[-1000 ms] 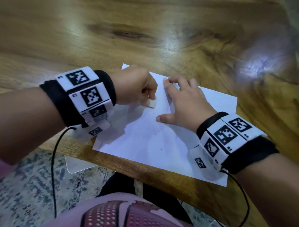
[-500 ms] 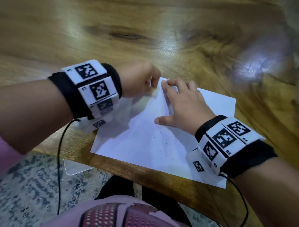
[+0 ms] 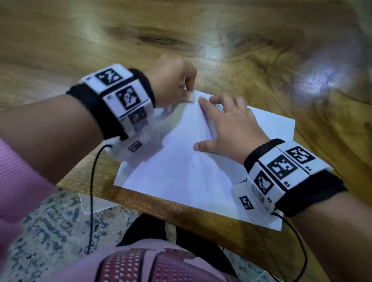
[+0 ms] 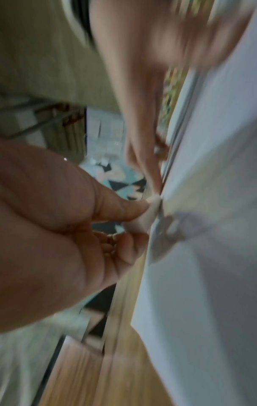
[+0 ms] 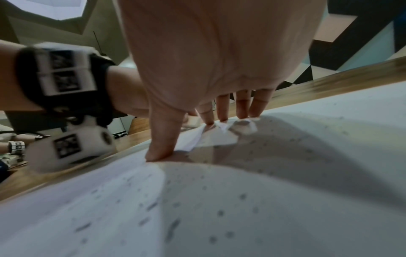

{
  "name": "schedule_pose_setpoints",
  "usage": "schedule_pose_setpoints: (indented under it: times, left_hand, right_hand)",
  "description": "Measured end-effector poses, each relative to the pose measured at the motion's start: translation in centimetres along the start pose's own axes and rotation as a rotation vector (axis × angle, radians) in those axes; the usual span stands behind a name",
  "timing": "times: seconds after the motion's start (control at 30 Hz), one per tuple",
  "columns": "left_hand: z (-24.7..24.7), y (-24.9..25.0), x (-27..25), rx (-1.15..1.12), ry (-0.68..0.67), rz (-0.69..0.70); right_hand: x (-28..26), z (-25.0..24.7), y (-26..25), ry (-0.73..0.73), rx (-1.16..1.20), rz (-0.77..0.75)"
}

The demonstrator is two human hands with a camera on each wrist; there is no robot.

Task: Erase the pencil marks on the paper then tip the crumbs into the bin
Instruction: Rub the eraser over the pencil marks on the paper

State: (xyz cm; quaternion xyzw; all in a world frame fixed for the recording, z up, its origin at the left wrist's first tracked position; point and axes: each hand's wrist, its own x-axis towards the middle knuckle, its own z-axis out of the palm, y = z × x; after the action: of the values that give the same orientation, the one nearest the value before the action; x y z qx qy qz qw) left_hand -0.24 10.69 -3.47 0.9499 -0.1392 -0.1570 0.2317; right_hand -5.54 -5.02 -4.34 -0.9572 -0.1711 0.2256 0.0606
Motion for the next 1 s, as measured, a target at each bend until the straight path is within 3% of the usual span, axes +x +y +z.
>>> schedule_pose_setpoints:
  times: [0.07, 0.27, 0.47, 0.7, 0.9, 1.0]
  left_hand:
    - [-0.1, -0.2, 0.4, -0.025, 0.006, -0.032]
    - [1.3, -1.2, -4.0, 0.028, -0.182, 0.028]
    - [-0.4, 0.0, 0.4, -0.008, 0.037, -0.038]
    - [0.9, -1.5, -4.0, 0.043, -0.116, -0.009]
    - [-0.1, -0.2, -0.1, -0.009, 0.05, -0.08]
    - [0.2, -0.7, -0.6, -0.021, 0.018, -0.096]
  right_hand:
    - [0.1, 0.0, 0.1, 0.0, -0.004, -0.003]
    - [0.1, 0.0, 0.1, -0.004, -0.001, -0.003]
    - [0.1, 0.2, 0.1, 0.008, -0.001, -0.001]
    - [0.1, 0.2, 0.2, 0.006, 0.019, 0.002]
    - [0.1, 0.2, 0.1, 0.012, 0.007, -0.002]
    - [0.1, 0.2, 0.1, 0.012, 0.017, 0.003]
